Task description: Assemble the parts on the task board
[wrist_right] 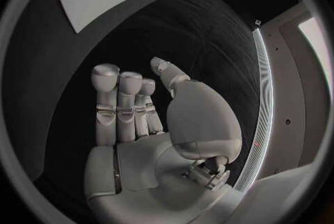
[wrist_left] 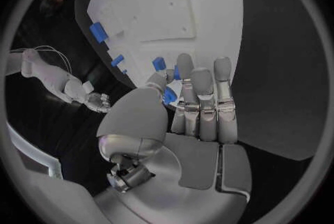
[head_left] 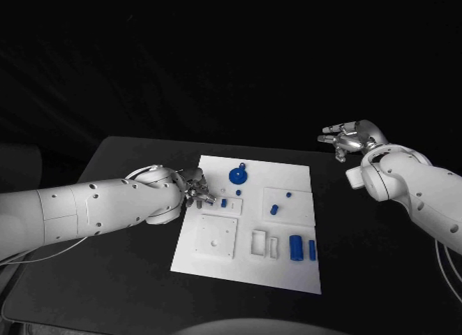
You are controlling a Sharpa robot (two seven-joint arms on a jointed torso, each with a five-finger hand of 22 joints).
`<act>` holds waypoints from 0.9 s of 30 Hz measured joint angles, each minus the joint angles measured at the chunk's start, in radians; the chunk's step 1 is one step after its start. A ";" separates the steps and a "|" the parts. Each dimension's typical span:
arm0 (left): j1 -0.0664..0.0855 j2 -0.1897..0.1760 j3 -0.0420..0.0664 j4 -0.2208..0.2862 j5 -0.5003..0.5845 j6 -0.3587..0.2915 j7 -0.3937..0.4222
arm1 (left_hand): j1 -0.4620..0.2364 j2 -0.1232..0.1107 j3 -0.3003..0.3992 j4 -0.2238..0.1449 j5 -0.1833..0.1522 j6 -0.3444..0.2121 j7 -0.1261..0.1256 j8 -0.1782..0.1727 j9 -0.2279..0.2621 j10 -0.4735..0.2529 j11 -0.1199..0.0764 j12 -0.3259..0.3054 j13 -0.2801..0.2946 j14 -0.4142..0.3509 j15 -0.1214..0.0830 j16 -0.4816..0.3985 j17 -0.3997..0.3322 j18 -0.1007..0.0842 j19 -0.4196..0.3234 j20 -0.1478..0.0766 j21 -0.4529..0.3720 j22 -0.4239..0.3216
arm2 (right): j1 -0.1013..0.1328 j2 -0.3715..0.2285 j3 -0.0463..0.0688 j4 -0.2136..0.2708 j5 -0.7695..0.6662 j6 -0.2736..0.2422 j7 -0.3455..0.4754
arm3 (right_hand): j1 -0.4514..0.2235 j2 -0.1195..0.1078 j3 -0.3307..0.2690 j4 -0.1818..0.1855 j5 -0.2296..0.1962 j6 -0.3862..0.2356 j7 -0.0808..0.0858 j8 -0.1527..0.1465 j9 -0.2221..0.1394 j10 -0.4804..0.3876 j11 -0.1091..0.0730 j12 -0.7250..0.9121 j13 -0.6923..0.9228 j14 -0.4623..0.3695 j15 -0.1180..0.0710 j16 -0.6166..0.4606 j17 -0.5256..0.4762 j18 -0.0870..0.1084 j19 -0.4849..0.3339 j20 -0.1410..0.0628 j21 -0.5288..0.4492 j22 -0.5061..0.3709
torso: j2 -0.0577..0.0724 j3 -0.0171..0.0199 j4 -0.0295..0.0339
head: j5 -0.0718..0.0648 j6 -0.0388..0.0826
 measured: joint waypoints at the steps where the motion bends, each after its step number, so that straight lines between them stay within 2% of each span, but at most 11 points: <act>1: -0.001 0.000 0.000 0.000 -0.002 0.000 0.001 | 0.000 0.000 0.000 0.000 0.000 0.000 0.000 0.000 0.000 0.000 0.000 0.000 0.000 0.000 0.000 0.000 0.000 0.000 0.000 0.000 0.000 0.000 | 0.000 0.000 0.000 0.000 0.000 0.000 0.000 | 0.000 0.000 0.000 0.000 0.000 0.000 0.000 0.000 0.000 0.000 0.000 0.000 0.000 0.000 0.000 0.000 0.000 0.000 0.000 0.000 0.000 0.000 | 0.000 -0.0001 0.0000 | 0.000 0.000; 27: -0.003 -0.001 0.002 -0.002 -0.021 0.021 0.018 | 0.004 0.004 0.000 0.000 -0.002 0.000 0.000 -0.003 -0.001 -0.002 -0.002 0.000 -0.002 0.000 0.001 -0.004 0.004 0.000 0.000 0.000 0.000 0.000 | -0.003 0.000 0.000 -0.001 0.000 0.002 0.000 | 0.000 0.000 0.000 0.000 0.000 -0.001 0.001 0.000 0.000 0.000 0.000 0.000 0.002 0.000 0.000 0.000 0.000 0.000 0.000 0.000 0.000 0.000 | 0.000 0.0007 -0.0009 | 0.002 -0.005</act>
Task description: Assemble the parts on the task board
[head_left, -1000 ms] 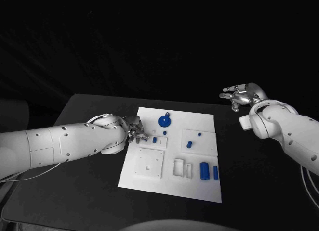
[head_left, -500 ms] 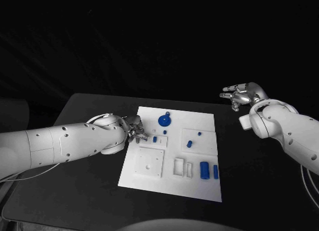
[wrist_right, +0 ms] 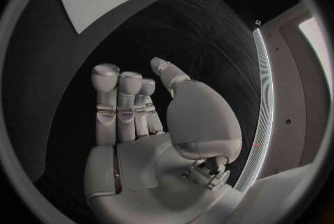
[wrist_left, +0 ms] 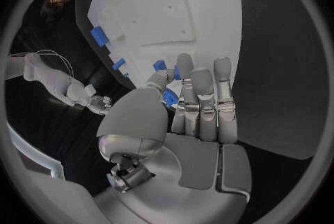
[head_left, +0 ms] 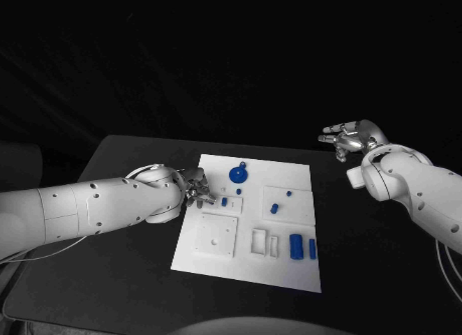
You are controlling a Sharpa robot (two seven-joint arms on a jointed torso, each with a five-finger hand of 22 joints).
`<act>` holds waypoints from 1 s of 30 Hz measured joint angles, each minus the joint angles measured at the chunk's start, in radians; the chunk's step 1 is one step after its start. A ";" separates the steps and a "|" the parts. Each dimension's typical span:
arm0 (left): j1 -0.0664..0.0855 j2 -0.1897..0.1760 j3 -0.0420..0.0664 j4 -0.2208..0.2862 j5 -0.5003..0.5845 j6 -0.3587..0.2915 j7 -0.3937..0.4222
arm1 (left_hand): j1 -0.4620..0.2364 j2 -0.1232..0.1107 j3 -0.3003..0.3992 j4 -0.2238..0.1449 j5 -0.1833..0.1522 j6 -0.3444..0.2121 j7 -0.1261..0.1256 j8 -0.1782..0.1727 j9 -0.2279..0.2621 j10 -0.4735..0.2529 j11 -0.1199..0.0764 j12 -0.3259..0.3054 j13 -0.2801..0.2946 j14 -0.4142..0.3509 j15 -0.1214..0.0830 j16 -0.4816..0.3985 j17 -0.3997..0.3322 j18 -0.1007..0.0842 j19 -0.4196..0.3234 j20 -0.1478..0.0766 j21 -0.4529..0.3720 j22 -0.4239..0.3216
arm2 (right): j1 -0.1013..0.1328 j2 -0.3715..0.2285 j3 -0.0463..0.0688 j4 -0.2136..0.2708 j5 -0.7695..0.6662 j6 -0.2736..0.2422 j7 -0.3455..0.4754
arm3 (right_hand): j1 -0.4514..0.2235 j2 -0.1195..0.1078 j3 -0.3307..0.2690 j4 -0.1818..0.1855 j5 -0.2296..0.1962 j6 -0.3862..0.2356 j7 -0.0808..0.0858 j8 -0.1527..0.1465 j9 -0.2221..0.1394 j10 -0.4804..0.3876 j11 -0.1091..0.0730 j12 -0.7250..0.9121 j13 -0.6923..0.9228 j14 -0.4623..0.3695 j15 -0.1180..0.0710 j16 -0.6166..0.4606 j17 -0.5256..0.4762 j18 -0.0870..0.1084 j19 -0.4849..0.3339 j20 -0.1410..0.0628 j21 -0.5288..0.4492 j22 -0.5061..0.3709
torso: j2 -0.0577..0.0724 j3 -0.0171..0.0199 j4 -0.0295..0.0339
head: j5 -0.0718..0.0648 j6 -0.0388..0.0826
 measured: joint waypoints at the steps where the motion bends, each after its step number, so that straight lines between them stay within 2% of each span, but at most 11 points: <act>1: 0.000 0.000 0.000 -0.001 0.000 0.003 0.000 | 0.000 0.000 0.000 0.000 0.000 0.000 0.000 0.000 0.000 0.000 0.000 0.000 0.000 0.000 0.000 0.000 0.000 0.000 0.000 0.000 0.000 0.000 | 0.000 0.000 0.000 0.000 0.000 0.000 0.000 | 0.000 0.000 0.000 0.000 0.000 0.000 0.000 0.000 0.000 0.000 0.000 0.000 0.000 0.000 0.000 0.000 0.000 0.000 0.000 0.000 0.000 0.000 | 0.000 0.0000 0.0000 | 0.000 0.000; 30: 0.001 0.004 0.001 -0.006 -0.003 0.018 -0.006 | 0.001 0.001 -0.001 -0.001 -0.002 0.000 0.000 0.003 0.000 0.000 0.000 0.000 -0.001 0.001 0.002 0.000 0.003 0.000 0.000 0.000 0.000 0.000 | -0.002 -0.001 0.000 -0.001 0.000 0.001 -0.001 | 0.000 0.000 0.000 0.000 0.000 0.002 -0.002 0.000 0.000 -0.002 0.002 0.000 0.001 0.000 0.000 0.000 0.000 0.000 0.000 0.000 0.000 0.000 | 0.000 -0.0002 0.0001 | 0.002 -0.005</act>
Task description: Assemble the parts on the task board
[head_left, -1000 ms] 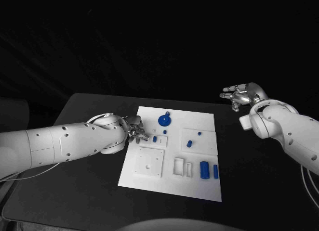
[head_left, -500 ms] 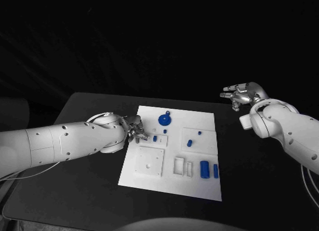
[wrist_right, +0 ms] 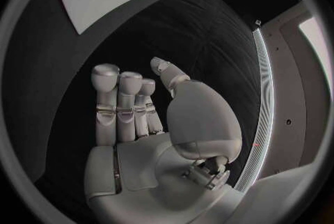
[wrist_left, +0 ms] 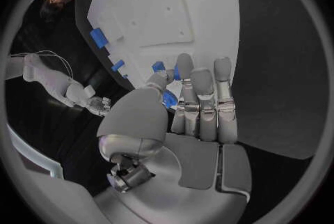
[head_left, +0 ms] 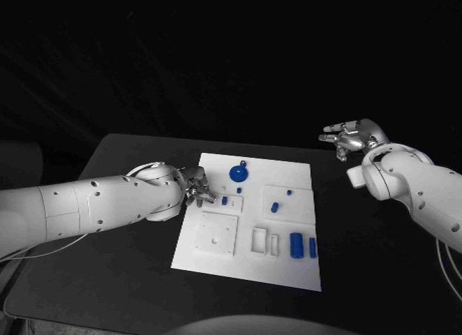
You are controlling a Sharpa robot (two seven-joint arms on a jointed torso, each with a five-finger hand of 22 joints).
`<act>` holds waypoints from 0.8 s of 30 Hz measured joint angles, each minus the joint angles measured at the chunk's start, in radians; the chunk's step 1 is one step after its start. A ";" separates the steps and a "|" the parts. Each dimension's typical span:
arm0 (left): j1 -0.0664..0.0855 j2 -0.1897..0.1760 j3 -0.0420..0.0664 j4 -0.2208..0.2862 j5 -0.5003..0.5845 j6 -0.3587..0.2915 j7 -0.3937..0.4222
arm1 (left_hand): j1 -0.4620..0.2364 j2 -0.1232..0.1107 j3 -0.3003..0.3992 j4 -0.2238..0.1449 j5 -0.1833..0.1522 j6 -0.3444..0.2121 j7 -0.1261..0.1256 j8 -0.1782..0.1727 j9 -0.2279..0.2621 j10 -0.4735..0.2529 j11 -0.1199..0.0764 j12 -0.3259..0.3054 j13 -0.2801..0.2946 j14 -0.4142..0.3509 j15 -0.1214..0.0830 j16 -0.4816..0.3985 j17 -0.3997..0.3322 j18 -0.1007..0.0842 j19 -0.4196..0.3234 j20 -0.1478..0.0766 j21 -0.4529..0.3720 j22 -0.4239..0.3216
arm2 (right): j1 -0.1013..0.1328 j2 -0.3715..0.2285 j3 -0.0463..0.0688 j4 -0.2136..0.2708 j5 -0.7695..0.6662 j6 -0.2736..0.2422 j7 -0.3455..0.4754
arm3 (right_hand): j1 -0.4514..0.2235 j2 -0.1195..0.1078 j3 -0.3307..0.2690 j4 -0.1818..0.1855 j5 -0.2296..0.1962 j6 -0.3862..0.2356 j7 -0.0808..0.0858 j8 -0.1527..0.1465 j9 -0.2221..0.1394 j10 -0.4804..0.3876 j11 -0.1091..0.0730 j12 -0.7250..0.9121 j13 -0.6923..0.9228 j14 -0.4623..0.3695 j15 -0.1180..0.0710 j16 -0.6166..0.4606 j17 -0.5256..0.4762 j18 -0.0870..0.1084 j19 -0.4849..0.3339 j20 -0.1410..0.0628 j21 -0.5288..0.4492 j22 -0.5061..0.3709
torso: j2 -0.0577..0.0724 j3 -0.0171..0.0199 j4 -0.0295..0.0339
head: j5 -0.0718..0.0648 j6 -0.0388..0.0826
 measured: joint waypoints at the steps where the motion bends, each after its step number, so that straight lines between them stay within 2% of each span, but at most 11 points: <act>1: 0.000 0.000 0.000 0.000 0.000 0.001 -0.001 | 0.000 0.000 0.000 0.000 0.000 0.000 0.000 0.000 -0.001 0.000 0.000 0.000 0.000 -0.001 0.001 0.000 0.000 0.000 0.000 0.000 0.000 0.000 | 0.000 0.000 0.000 0.000 0.000 0.000 0.000 | 0.000 0.000 0.000 0.000 0.000 0.000 0.000 0.000 0.000 0.000 0.000 0.000 0.000 0.000 0.000 0.000 0.000 0.000 0.000 0.000 0.000 0.000 | 0.000 0.0001 0.0000 | -0.001 0.000; 8: 0.001 0.001 0.000 0.002 -0.003 0.003 -0.005 | 0.005 -0.006 0.000 0.000 0.000 0.004 0.004 0.000 -0.004 0.000 0.000 0.007 0.000 0.003 -0.003 -0.004 0.001 0.000 0.000 0.000 0.000 0.000 | 0.000 -0.003 0.000 0.000 0.000 0.000 0.000 | 0.000 0.000 0.000 0.000 0.000 -0.001 0.001 0.000 0.000 0.000 0.000 0.000 0.000 0.000 0.000 0.000 0.000 0.000 0.000 0.000 0.000 0.000 | 0.000 0.0015 -0.0005 | -0.002 -0.003; 11: 0.001 0.002 0.001 0.003 -0.004 0.004 -0.008 | 0.009 -0.018 0.006 0.006 -0.004 0.004 0.004 0.010 -0.001 0.000 0.000 0.014 -0.002 0.003 -0.002 -0.004 0.003 0.000 0.005 -0.005 -0.005 0.000 | 0.000 -0.003 0.000 0.000 0.000 0.000 0.000 | 0.000 0.000 0.000 0.000 0.000 -0.001 0.001 0.000 0.000 0.000 0.000 0.000 0.000 0.000 0.000 0.000 0.000 0.000 0.000 0.000 0.000 0.000 | 0.000 0.0019 -0.0005 | -0.002 -0.003; 24: 0.000 0.001 0.001 0.011 -0.007 0.006 -0.017 | 0.012 -0.038 0.014 0.012 -0.008 0.004 0.004 0.025 0.022 0.002 -0.005 0.025 -0.005 0.008 -0.005 -0.004 0.008 0.000 0.009 -0.002 -0.009 0.001 | -0.004 0.000 0.000 -0.003 0.000 0.000 0.000 | -0.004 0.004 0.000 0.000 0.000 -0.001 0.001 0.000 0.000 0.000 0.000 0.000 0.000 0.000 0.000 0.000 0.000 0.000 0.000 0.000 -0.006 0.000 | 0.000 0.0006 0.0012 | -0.003 -0.006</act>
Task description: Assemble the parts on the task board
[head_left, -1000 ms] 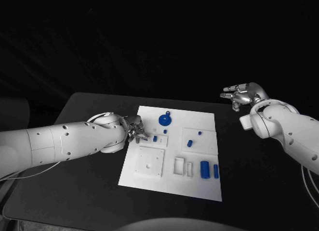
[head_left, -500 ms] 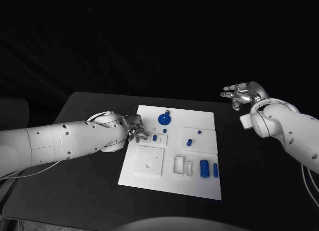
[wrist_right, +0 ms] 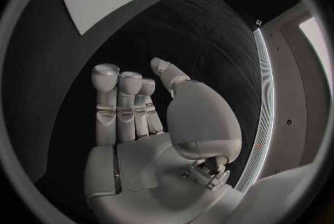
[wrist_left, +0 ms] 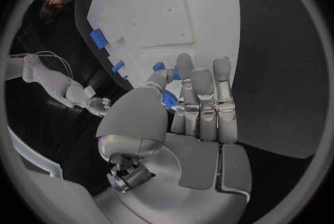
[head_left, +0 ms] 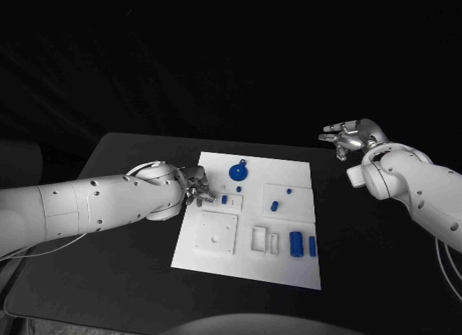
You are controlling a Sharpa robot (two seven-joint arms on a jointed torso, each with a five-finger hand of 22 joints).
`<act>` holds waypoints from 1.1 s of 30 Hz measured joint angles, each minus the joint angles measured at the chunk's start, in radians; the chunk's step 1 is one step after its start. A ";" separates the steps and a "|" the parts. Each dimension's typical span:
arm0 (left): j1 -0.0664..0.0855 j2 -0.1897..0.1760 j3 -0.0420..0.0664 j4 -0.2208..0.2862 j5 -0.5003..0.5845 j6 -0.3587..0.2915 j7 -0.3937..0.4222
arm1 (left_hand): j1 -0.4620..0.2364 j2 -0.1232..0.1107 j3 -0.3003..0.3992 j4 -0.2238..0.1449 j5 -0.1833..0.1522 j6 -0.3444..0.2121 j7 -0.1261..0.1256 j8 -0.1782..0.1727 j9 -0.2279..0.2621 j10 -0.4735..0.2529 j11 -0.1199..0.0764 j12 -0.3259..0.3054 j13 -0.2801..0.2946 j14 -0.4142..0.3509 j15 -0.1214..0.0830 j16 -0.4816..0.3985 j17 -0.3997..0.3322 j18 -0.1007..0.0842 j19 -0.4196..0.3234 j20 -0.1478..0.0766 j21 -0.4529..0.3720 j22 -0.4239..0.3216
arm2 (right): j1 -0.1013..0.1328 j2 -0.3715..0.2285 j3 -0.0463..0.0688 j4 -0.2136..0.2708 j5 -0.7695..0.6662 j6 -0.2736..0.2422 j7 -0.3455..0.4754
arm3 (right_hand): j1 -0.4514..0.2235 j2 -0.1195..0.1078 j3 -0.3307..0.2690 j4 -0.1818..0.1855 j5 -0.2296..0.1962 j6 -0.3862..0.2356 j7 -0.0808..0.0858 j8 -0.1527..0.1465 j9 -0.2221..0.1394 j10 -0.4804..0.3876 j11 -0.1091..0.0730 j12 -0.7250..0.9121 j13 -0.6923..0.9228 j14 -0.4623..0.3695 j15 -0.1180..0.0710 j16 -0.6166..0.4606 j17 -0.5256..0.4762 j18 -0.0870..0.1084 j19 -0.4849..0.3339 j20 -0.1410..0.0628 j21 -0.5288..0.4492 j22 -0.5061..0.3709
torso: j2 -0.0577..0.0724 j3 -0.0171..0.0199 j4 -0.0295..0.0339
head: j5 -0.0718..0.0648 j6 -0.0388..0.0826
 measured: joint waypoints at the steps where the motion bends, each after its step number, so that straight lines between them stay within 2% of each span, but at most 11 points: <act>1: 0.000 0.000 0.000 0.001 0.000 0.000 0.000 | 0.002 -0.002 0.000 0.000 0.000 0.000 0.000 0.000 0.001 0.000 0.000 0.002 -0.001 0.000 0.000 0.000 0.000 0.000 0.000 0.000 0.000 0.000 | 0.000 0.000 0.000 0.000 0.000 0.000 0.000 | 0.000 0.000 0.000 0.000 0.000 0.000 0.000 0.000 0.000 0.000 0.000 0.000 0.000 0.000 0.000 0.000 0.000 0.000 0.000 0.000 0.000 0.000 | 0.000 -0.0004 0.0000 | 0.000 0.000; 12: 0.000 0.000 0.000 0.001 0.000 -0.003 0.000 | 0.014 -0.035 0.023 0.027 -0.008 0.003 -0.003 0.002 0.006 0.000 0.000 0.005 -0.005 0.003 -0.003 -0.004 0.003 0.000 0.011 -0.003 -0.012 0.000 | -0.001 0.002 0.000 -0.002 0.000 0.000 0.000 | 0.000 0.000 0.000 0.000 0.004 -0.001 0.001 0.000 0.000 0.000 0.000 0.000 -0.001 0.000 0.000 -0.004 -0.003 0.000 0.000 0.000 0.000 0.000 | 0.000 -0.0012 0.0000 | 0.001 0.000; 24: -0.002 0.000 -0.002 -0.002 0.000 -0.008 -0.003 | 0.045 -0.082 -0.027 0.152 -0.025 0.027 -0.027 0.004 -0.002 -0.003 -0.004 0.005 -0.005 0.009 -0.009 -0.008 0.004 0.000 0.014 -0.007 -0.030 0.000 | -0.002 0.005 0.000 -0.004 0.000 0.000 0.000 | 0.000 0.000 0.000 0.000 0.004 -0.002 0.002 0.000 0.000 -0.002 0.002 0.000 -0.001 0.000 0.000 -0.004 -0.002 0.000 0.000 0.000 0.000 0.000 | 0.000 -0.0006 -0.0009 | 0.003 0.002; 33: -0.004 0.001 -0.003 -0.004 0.000 -0.009 -0.008 | 0.057 -0.094 -0.062 0.200 -0.035 0.041 -0.042 -0.002 -0.008 -0.002 -0.006 0.005 -0.005 0.010 -0.011 -0.008 0.004 0.000 0.018 -0.004 -0.036 0.000 | -0.002 0.006 0.000 -0.004 0.000 0.000 0.000 | 0.000 0.000 0.000 0.000 0.004 -0.002 0.002 0.000 0.000 -0.002 0.002 0.000 -0.002 0.000 0.000 -0.004 -0.002 0.000 0.000 0.000 0.000 0.000 | 0.000 -0.0001 -0.0009 | 0.002 0.002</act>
